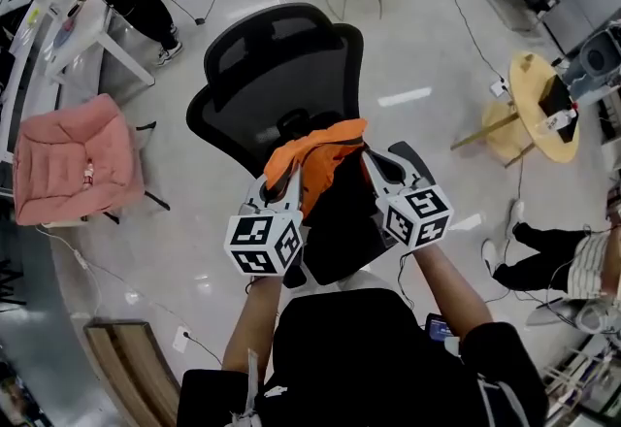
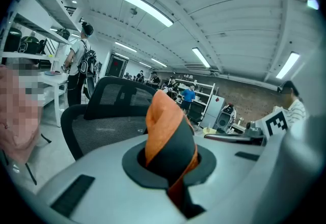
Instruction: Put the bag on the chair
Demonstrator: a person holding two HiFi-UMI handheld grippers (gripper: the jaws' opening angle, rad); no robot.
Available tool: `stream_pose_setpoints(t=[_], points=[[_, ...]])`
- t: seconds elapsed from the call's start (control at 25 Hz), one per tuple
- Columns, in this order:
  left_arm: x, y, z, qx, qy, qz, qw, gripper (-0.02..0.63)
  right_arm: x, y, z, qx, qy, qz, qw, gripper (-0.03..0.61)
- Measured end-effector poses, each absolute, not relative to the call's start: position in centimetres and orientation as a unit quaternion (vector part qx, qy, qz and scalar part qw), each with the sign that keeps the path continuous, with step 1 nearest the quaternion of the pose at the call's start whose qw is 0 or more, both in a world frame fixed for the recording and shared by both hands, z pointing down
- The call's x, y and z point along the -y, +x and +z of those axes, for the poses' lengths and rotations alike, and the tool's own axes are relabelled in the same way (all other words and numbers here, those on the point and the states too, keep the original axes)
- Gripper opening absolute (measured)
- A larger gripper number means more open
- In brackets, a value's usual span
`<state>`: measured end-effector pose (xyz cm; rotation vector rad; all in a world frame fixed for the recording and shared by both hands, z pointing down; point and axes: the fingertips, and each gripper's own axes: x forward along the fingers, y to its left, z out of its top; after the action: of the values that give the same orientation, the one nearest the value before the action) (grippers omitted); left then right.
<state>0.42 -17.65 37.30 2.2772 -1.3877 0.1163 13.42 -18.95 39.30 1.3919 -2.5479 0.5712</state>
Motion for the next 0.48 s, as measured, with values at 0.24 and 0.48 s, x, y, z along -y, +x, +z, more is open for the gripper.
stream_pose_setpoints(t=[0.24,0.48], points=[[19.4,0.9,40.2,0.525,0.812,0.05,0.25,0.011,21.5,13.9,42.2,0.863,0.446,0.212,0.11,-0.005],[21.2,1.8,43.7,0.535,0.8,0.067,0.262,0.011,24.0,14.4,45.3,0.864,0.43,0.23,0.122,-0.005]])
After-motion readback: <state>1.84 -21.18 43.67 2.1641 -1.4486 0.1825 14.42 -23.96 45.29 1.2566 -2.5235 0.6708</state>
